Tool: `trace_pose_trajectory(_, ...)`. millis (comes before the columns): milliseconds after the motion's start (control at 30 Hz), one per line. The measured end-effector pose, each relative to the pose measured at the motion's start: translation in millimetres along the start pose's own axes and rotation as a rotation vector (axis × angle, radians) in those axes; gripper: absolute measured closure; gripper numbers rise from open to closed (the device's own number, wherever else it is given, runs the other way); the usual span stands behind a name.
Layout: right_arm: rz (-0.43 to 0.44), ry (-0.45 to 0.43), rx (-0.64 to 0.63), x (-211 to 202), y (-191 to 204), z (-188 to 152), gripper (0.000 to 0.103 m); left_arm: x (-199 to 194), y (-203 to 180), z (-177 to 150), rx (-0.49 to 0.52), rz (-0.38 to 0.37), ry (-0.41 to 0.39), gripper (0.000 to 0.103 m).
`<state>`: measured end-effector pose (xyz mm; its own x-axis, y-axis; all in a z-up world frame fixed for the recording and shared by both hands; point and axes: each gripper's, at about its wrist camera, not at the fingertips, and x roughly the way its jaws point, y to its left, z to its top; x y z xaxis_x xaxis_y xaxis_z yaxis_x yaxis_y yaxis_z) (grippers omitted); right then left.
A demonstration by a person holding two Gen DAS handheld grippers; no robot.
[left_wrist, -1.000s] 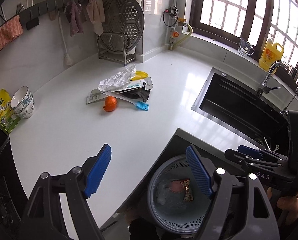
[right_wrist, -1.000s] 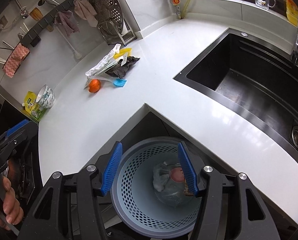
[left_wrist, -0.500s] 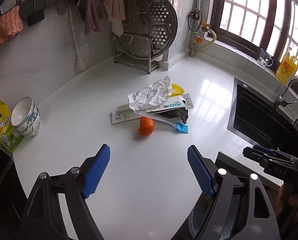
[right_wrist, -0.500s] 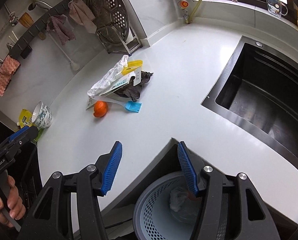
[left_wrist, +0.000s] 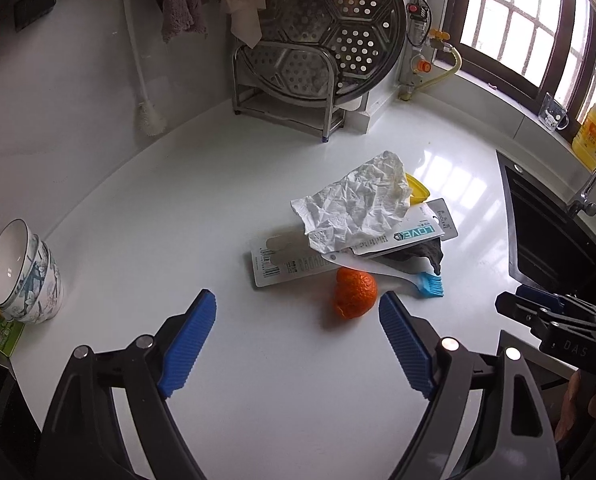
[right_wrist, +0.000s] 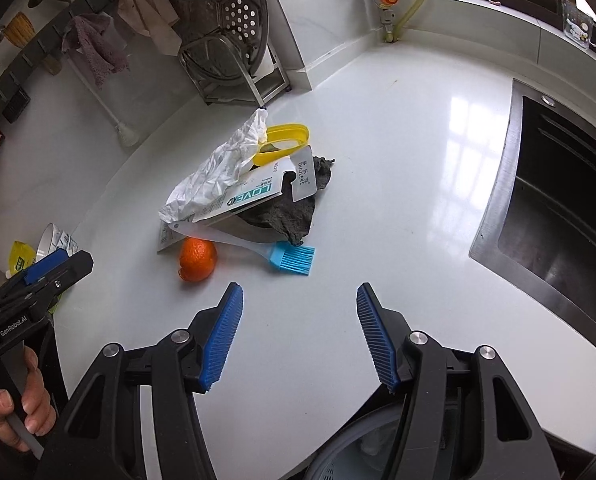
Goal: Collect trash
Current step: 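Lift both open tools up from the bin toward the counter items, then grasp the blue silicone brush with right tool while left tool grasps the orange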
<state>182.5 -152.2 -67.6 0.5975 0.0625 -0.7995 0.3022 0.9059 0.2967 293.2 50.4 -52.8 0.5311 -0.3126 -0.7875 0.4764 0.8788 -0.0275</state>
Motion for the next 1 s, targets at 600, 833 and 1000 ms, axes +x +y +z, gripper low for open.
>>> trace_pose_trajectory(600,-0.091,0.003,-0.278,74.9,33.8,10.9,0.046,42.3,21.2,-22.6,-0.082,-0.006,0.044,0.021)
trace_pose_trajectory(833,-0.122,0.019,-0.302,89.1,32.2,5.9,0.046,48.1,19.7,-30.4,-0.094,-0.010,0.056,0.021)
trace_pose_trajectory(1000,-0.143,0.012,-0.332,97.3,37.8,7.0,0.046,50.1,19.2,-33.7,-0.093,-0.011,0.061,0.021)
